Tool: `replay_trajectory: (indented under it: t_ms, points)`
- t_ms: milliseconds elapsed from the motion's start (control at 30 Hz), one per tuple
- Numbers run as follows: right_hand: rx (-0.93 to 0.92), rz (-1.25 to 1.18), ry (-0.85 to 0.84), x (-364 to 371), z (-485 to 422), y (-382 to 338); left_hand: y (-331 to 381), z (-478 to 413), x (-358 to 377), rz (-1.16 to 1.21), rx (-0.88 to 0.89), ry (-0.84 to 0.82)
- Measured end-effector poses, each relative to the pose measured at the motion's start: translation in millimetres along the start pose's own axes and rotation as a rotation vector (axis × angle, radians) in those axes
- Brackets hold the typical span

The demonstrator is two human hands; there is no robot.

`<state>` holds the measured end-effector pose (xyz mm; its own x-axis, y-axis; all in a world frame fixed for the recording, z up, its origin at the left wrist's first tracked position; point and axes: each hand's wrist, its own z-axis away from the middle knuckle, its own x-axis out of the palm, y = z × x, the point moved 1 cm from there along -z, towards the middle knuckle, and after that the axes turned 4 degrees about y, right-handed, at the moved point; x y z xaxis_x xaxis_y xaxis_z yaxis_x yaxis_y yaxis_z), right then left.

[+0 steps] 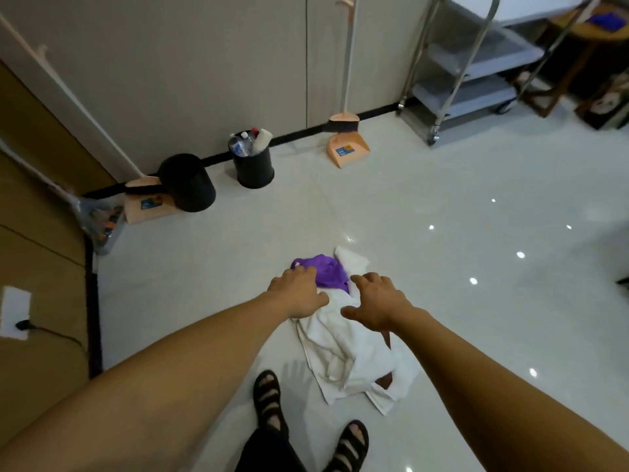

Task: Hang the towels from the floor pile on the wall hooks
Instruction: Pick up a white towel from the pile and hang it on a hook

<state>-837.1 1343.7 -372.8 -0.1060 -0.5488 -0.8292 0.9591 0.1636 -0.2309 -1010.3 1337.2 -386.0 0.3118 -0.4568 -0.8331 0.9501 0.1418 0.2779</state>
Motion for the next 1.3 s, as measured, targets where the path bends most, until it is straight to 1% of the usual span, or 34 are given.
replay_trajectory:
  t_ms: [133, 200, 333, 500, 567, 700, 800, 867, 967, 1067, 1167, 1300]
  points:
    - [0.178, -0.081, -0.095, 53.9, -38.3, 29.7, -13.0, -61.8, 53.8, -0.019, 0.088, -0.178]
    - [0.258, -0.130, -0.132, 84.3, -61.6, 43.4, -24.3, -90.5, 82.0, -0.040, 0.108, -0.228]
    - [0.341, -0.207, -0.199, 162.3, -113.8, 68.1, -56.2, -133.3, 156.1, -0.004, 0.085, -0.303]
    - [0.494, -0.371, -0.280, 282.6, -177.9, 105.9, -91.4, -177.9, 276.3, 0.011, 0.048, -0.438]
    - [0.567, -0.435, -0.281, 330.3, -198.4, 123.2, -98.6, -201.1, 321.3, 0.024, 0.037, -0.461]
    - [0.703, -0.545, -0.232, 417.6, -232.2, 152.6, -105.0, -244.3, 397.2, 0.048, 0.023, -0.453]
    - [0.803, -0.623, -0.212, 467.6, -246.9, 165.0, -108.1, -256.9, 439.8, 0.079, 0.010, -0.458]
    - [0.825, -0.614, -0.179, 487.9, -248.3, 168.9, -111.1, -253.9, 455.0, 0.110, 0.007, -0.469]
    - [0.795, -0.571, -0.017, 487.3, -242.9, 164.8, -115.3, -241.4, 451.2, 0.124, -0.012, -0.482]
    - [0.748, -0.629, 0.145, 452.1, -230.2, 154.0, -110.0, -229.4, 419.5, 0.058, -0.009, -0.469]
    - [0.689, -0.672, 0.234, 396.1, -214.3, 145.8, -95.4, -223.5, 368.6, 0.054, 0.002, -0.419]
    - [0.495, -0.807, 0.264, 308.4, -195.8, 123.3, -65.8, -215.7, 289.8, 0.105, 0.054, -0.325]
